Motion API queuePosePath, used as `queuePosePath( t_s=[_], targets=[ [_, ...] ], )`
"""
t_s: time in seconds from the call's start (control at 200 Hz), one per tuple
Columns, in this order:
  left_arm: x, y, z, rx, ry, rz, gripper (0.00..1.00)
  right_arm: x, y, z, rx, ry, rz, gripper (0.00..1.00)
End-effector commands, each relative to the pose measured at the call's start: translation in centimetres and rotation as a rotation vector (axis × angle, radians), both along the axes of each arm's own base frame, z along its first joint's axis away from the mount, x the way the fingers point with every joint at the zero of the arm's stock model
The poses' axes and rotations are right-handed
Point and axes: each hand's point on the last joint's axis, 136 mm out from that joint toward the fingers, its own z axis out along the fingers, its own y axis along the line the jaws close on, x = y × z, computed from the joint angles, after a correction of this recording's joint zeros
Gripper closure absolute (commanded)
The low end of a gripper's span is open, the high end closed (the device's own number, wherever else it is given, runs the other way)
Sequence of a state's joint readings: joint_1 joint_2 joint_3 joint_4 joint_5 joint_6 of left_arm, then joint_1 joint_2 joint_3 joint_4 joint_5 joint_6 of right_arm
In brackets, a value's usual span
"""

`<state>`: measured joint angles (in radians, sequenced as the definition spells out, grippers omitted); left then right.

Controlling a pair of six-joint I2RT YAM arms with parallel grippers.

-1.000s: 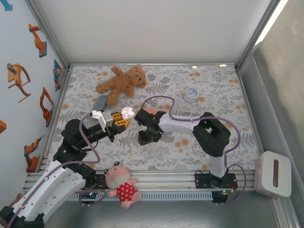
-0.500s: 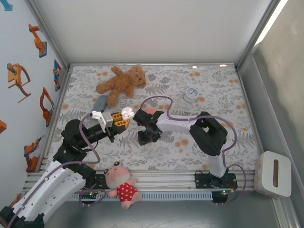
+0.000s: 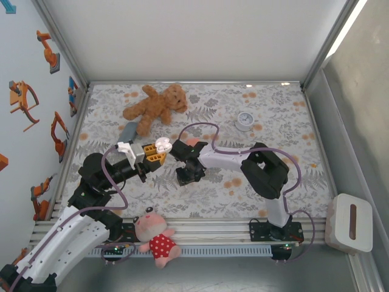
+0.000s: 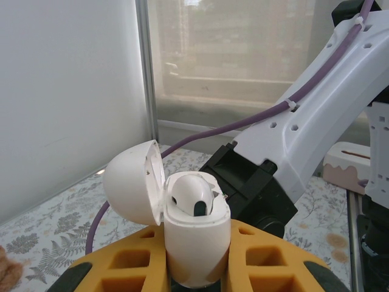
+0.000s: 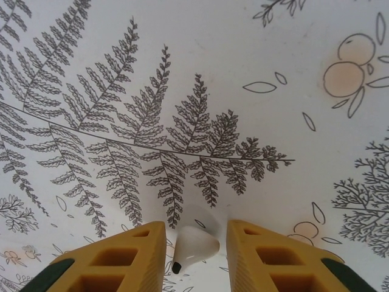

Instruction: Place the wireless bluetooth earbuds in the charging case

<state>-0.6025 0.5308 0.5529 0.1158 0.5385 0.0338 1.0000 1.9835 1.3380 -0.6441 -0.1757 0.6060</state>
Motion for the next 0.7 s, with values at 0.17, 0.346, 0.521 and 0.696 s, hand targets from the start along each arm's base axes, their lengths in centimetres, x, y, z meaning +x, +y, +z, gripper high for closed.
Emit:
queuePosePath(
  t_s=[0.17, 0.346, 0.521, 0.696],
  targets=[
    [-0.2, 0.0, 0.1, -0.004, -0.03, -0.004, 1.0, -1.0, -0.2, -1.4, -0.068, 0.026, 0.014, 0.73],
    [-0.2, 0.0, 0.1, -0.004, -0.029, -0.004, 1.0, -0.9, -0.1, -1.1, -0.061, 0.018, 0.012, 0.77],
    [-0.2, 0.0, 0.1, -0.004, -0.029, -0.003, 1.0, -0.7, 0.0, -0.2, -0.043, -0.002, 0.012, 0.78],
    [-0.1, 0.0, 0.2, -0.004, -0.03, 0.0, 1.0, -0.2, 0.0, 1.0, -0.026, -0.042, 0.007, 0.78]
  ],
)
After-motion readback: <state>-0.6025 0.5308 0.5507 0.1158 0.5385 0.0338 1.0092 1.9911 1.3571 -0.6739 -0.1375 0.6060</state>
